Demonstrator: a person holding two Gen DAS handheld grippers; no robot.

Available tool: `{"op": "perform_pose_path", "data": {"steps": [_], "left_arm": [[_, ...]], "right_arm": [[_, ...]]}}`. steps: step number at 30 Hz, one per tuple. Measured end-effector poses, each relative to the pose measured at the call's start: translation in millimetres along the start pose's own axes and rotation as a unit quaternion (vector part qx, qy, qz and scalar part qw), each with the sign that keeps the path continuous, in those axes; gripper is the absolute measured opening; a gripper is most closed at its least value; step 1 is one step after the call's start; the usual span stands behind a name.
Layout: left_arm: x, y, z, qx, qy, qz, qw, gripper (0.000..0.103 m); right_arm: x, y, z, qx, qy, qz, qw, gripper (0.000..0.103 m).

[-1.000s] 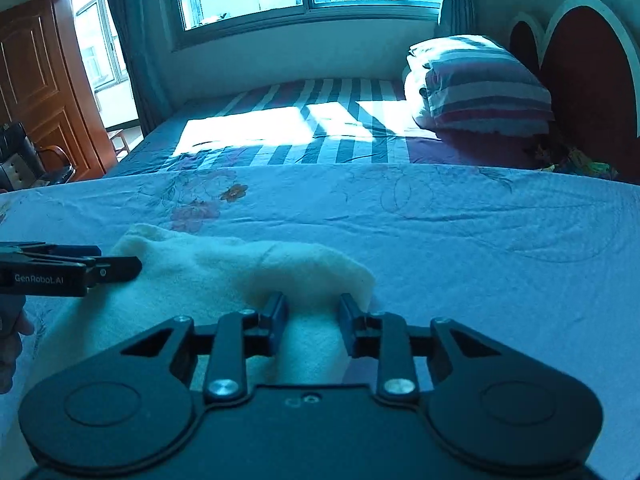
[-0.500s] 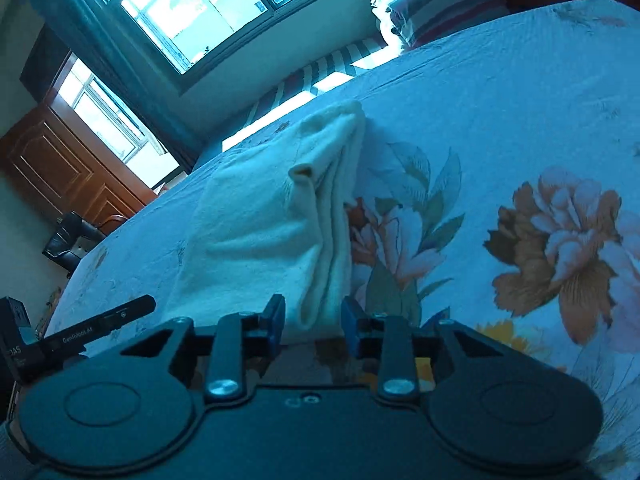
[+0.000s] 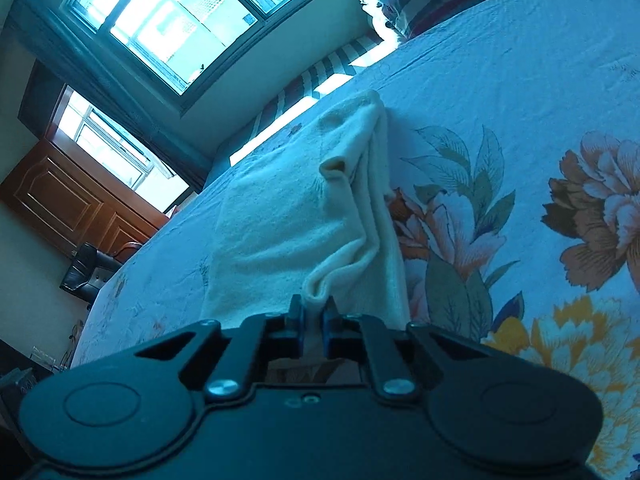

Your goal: Fold small clothes

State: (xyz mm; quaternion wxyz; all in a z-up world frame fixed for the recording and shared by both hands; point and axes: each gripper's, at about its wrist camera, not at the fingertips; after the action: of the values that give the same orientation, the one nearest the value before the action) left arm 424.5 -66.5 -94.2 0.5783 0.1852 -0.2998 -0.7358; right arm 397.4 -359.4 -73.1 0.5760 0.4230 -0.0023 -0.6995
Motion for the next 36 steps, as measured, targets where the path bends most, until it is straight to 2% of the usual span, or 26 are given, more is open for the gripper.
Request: {"op": "perform_pose_path", "data": {"steps": [5,7,8,9,11,13,15,17,19,21,24,27,30,31,33,35,36], "left_arm": [[9,3,-14,0.015,0.03,0.019,0.9993,0.088],[10,4,-15,0.027,0.038,0.036,0.9982,0.088],[9,5,-14,0.031,0.038,0.044,0.9978,0.088],[9,4,-13,0.039,0.042,0.047,0.9972,0.088],[8,5,-10,0.052,0.07,0.049,0.995,0.088],[4,4,-2,0.067,0.081,0.05,0.9931,0.083],[6,2,-1,0.062,0.096,0.037,0.9928,0.083],[4,-2,-9,0.039,0.088,0.048,0.9942,0.083],[2,-3,-8,0.038,0.084,0.054,0.9942,0.083],[2,-4,-6,0.036,0.082,0.05,0.9948,0.083],[-5,-12,1,0.029,0.072,0.044,0.996,0.083],[-25,-20,14,0.03,0.07,0.064,0.995,0.083],[-44,-17,21,0.04,0.078,0.08,0.9929,0.083],[-49,-14,22,0.045,0.08,0.089,0.9918,0.083],[-56,-7,20,0.051,0.079,0.104,0.9901,0.083],[-59,1,18,0.063,0.082,0.114,0.988,0.083],[-60,4,17,0.066,0.082,0.117,0.9874,0.083]], "right_arm": [[-1,0,-3,0.004,-0.003,0.002,1.0,0.01],[-1,0,-10,-0.001,-0.006,-0.003,1.0,0.027],[-1,-1,-13,-0.003,-0.006,-0.007,1.0,0.027],[0,-1,-16,-0.004,-0.005,-0.008,1.0,0.025],[-3,0,-19,-0.004,-0.015,-0.006,1.0,0.011],[-10,3,-14,0.011,-0.015,0.011,1.0,0.008],[-23,4,1,0.043,-0.006,0.043,0.998,0.008],[-28,1,4,0.053,-0.031,0.066,0.996,0.008],[-13,-1,-11,0.024,-0.067,0.039,0.997,0.008],[1,-7,-14,0.022,-0.07,0.017,0.997,0.007],[-4,-14,-7,0.028,-0.087,0.028,0.995,0.008],[0,-15,1,0.036,-0.096,0.017,0.995,0.007],[1,-12,11,0.04,-0.081,0.012,0.996,0.009],[-2,-10,18,0.054,-0.073,0.016,0.996,0.019],[-2,0,16,0.048,-0.058,0.019,0.997,0.025],[-2,6,9,0.043,-0.053,0.017,0.998,0.024],[-5,9,4,0.039,-0.053,0.029,0.997,0.02]]}}
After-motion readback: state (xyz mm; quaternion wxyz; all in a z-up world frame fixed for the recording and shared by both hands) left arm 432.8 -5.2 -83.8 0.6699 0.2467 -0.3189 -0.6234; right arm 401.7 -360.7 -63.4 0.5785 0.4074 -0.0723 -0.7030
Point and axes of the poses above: each gripper's, at about its wrist camera, not at the fingertips, and z roughly against the way its jaws point, x to its right, y to its top, and after that the axes turned 8 degrees about -x, right-handed
